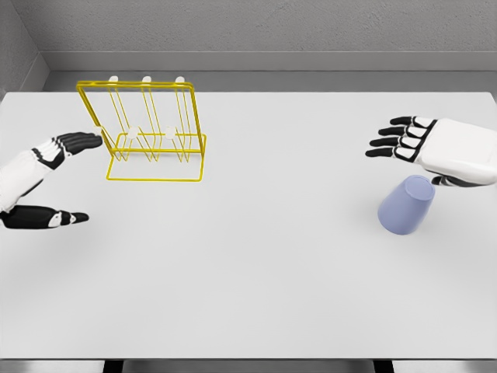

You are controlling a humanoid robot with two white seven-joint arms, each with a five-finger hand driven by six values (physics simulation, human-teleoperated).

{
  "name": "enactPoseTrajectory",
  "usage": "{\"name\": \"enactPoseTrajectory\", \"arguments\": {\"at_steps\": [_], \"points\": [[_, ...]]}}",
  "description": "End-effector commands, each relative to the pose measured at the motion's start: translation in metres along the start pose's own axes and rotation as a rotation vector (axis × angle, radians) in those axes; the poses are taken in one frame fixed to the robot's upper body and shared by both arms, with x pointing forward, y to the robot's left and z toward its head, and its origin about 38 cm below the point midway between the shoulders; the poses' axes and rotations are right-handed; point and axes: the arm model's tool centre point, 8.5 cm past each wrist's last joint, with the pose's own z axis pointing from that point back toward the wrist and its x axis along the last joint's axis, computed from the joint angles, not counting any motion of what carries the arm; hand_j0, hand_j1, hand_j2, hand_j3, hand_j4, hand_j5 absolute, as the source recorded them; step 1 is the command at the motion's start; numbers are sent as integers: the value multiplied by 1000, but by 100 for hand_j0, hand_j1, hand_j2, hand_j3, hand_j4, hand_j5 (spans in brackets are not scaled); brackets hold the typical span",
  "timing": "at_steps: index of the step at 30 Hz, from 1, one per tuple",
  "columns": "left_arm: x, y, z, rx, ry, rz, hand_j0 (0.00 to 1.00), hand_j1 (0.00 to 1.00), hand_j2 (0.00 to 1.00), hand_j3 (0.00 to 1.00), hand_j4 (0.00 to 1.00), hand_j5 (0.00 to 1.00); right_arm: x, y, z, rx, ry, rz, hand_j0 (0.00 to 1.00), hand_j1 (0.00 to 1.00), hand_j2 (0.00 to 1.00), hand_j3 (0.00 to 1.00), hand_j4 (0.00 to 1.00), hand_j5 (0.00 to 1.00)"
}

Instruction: Place the cup on the cup holder with both arms

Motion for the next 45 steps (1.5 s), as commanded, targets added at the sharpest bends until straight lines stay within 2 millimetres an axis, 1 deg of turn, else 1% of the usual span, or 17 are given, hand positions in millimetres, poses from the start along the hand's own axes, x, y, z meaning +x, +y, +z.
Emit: {"name": "enactPoseTrajectory", "arguments": {"at_steps": [1, 6, 8, 9, 10, 11, 13, 16, 19, 23, 24, 26, 28, 32, 36, 40, 45], "points": [[0, -3, 0, -4, -1, 10, 100, 100, 100, 100, 100, 100, 0, 1, 0, 3, 0, -4, 100, 100, 100, 100, 100, 100], [1, 0, -2, 0, -7, -1, 100, 100, 100, 100, 100, 100, -5, -5, 10, 9, 21, 8, 100, 100, 100, 100, 100, 100], [1, -1, -3, -38, -9, -75, 100, 100, 100, 100, 100, 100, -8, -8, 12, 40, 30, 29, 100, 100, 100, 100, 100, 100], [1, 1, -4, -34, -12, -84, 100, 100, 100, 100, 100, 100, -14, -5, 14, 174, 45, 43, 100, 100, 100, 100, 100, 100], [1, 1, -5, -30, -13, -85, 100, 100, 100, 100, 100, 100, -17, 1, 11, 305, 48, 42, 100, 100, 100, 100, 100, 100], [1, 3, -6, -21, -14, -82, 100, 100, 100, 100, 100, 100, -15, 3, 5, 351, 30, 24, 100, 100, 100, 100, 100, 100], [1, 1, -6, -12, -14, -76, 100, 100, 100, 100, 100, 100, -16, -5, -2, 316, 25, 31, 100, 100, 100, 100, 100, 100], [1, 1, -8, 0, -19, -72, 100, 100, 100, 100, 100, 100, -18, -6, -2, 320, 32, 45, 100, 100, 100, 100, 100, 100], [2, -4, -10, 17, -24, -52, 100, 100, 100, 100, 100, 100, -16, 7, -14, 331, 16, 28, 100, 100, 100, 100, 100, 100], [4, -33, -12, 52, -29, 146, 100, 100, 100, 100, 100, 100, -25, 27, -29, 322, 29, -26, 100, 100, 100, 100, 100, 100], [5, -46, -12, 46, -28, 212, 100, 100, 100, 100, 100, 100, -25, 34, -32, 340, 30, -28, 100, 100, 100, 100, 100, 100], [9, -67, -14, 29, -31, 294, 100, 100, 100, 100, 100, 100, -31, 43, -29, 362, 50, -48, 100, 100, 100, 100, 100, 100], [10, -76, -14, 27, -28, 348, 100, 100, 100, 100, 100, 100, -31, 45, -31, 362, 48, -53, 100, 100, 100, 100, 100, 100], [13, -86, -20, 62, -32, 488, 100, 100, 100, 100, 100, 100, -36, 53, -28, 387, 65, -61, 100, 100, 100, 100, 100, 100], [16, -97, -29, 76, -38, 637, 100, 100, 100, 100, 100, 100, -28, 57, -34, 395, 38, -60, 100, 100, 100, 100, 100, 100], [25, -113, -33, -31, -78, 671, 100, 100, 100, 100, 100, 100, -26, 60, -35, 402, 30, -63, 100, 100, 100, 100, 100, 100], [25, -120, -40, -61, -55, 684, 100, 100, 100, 100, 100, 100, -21, 57, -37, 397, 16, -50, 100, 100, 100, 100, 100, 100]]}}
